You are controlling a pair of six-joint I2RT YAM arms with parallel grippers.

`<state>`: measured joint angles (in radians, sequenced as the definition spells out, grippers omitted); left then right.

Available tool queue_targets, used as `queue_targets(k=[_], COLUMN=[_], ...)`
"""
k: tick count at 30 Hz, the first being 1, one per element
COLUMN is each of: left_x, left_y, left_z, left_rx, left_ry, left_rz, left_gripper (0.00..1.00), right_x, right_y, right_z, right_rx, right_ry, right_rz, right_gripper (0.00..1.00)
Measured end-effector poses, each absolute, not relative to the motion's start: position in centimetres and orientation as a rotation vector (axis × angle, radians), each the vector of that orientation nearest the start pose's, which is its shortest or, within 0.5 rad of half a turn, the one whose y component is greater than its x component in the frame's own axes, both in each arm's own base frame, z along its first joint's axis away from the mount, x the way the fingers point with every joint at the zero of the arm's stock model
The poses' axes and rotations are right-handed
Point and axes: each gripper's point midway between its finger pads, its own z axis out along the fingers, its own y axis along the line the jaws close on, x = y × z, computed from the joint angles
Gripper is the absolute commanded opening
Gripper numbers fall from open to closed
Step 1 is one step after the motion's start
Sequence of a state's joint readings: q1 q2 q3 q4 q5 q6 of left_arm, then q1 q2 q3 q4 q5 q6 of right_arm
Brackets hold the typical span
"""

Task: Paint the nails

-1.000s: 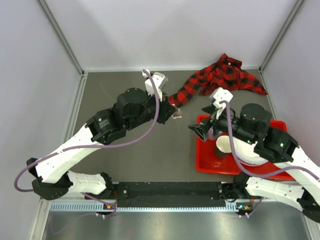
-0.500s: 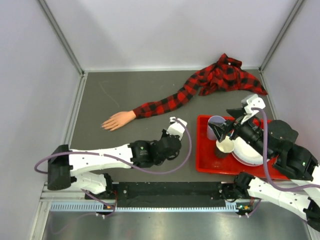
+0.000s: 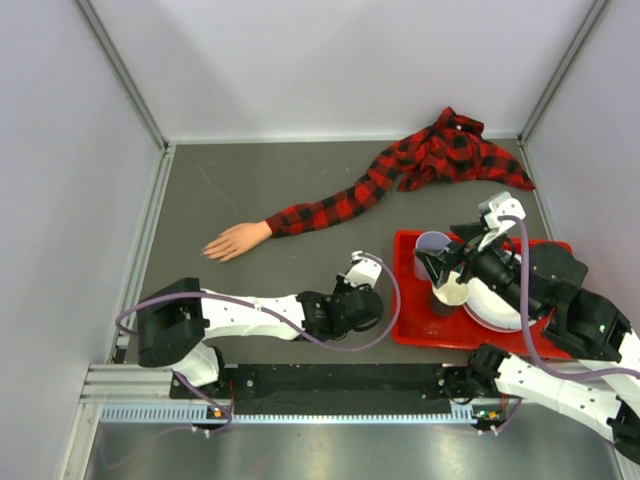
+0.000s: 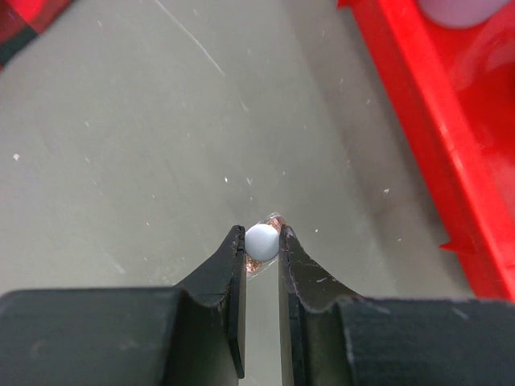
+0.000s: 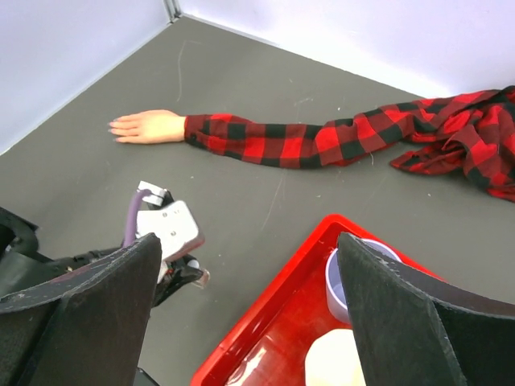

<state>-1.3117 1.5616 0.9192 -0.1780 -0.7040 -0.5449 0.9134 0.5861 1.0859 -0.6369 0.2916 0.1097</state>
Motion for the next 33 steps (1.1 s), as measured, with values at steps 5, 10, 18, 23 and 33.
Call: queue_targets(k=[5, 10, 18, 23, 33], left_x=[18.9, 18.7, 18.7, 18.5, 18.6], left_y=[-33.9, -33.7, -33.8, -33.1, -33.1], left_z=[7.9, 6.3, 6.2, 6.0, 20.0], left_rx=[0.515, 0.512, 0.484, 0.484, 0.429], left_ry=[2.124, 2.142, 2.139, 2.154, 2.022], left_rz=[-0.203, -0.190, -0.212, -0.192, -0.386], left_gripper=[0.03, 0.09, 0.54, 0.61, 0.97], right_x=[17.1, 17.1, 17.1, 17.2, 18.9], right_y=[14.7, 14.7, 14.7, 14.8, 13.1], right_z=[35.2, 35.2, 35.2, 35.1, 36.6], right_rx=[-0.463, -0.464, -0.464, -0.465, -0.375], right_ry=[1.668, 1.668, 1.669, 1.675, 1.780], right_rz=[0.516, 0.515, 0.516, 0.514, 0.355], right_gripper=[0.87, 0.87, 0.88, 0.88, 0.95])
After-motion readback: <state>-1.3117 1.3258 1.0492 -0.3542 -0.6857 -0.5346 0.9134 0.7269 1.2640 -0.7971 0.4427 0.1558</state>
